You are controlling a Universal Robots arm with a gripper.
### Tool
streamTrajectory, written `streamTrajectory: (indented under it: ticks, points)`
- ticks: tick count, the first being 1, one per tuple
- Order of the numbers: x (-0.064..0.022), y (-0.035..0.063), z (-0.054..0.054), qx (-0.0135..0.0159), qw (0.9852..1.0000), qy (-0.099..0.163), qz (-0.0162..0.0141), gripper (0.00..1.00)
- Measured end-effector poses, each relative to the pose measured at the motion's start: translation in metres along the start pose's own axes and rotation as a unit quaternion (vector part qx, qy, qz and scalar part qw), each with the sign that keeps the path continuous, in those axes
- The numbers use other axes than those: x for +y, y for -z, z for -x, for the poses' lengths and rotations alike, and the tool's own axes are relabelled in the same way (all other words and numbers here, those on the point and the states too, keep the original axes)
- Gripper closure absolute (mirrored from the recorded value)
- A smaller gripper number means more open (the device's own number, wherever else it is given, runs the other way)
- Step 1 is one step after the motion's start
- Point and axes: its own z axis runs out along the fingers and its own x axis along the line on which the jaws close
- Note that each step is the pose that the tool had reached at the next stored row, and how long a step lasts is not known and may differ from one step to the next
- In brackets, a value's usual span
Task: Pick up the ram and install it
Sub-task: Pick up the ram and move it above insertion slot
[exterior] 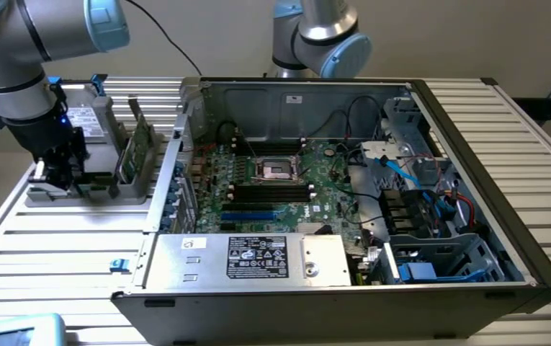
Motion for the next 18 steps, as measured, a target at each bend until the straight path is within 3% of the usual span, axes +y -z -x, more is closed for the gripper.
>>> streamTrajectory:
  ticks: [1, 2, 5, 7, 10, 18]
  points:
    - [0.0, 0.0, 0.0, 0.0, 1.0, 0.0, 0.0, 0.66]
    - [0.0, 0.0, 0.0, 0.0001, 1.0, 0.0, 0.0, 0.66]
    - [0.0, 0.0001, 0.0, 0.0001, 1.0, 0.0, 0.0, 0.84]
    - [0.0, 0.0016, 0.0, 0.0001, 1.0, 0.0, 0.0, 0.87]
    - [0.0001, 0.0082, 0.0, 0.0001, 1.0, 0.001, -0.0005, 0.87]
    - [0.0007, 0.0426, -0.001, 0.0001, 1.0, 0.005, -0.0021, 0.87]
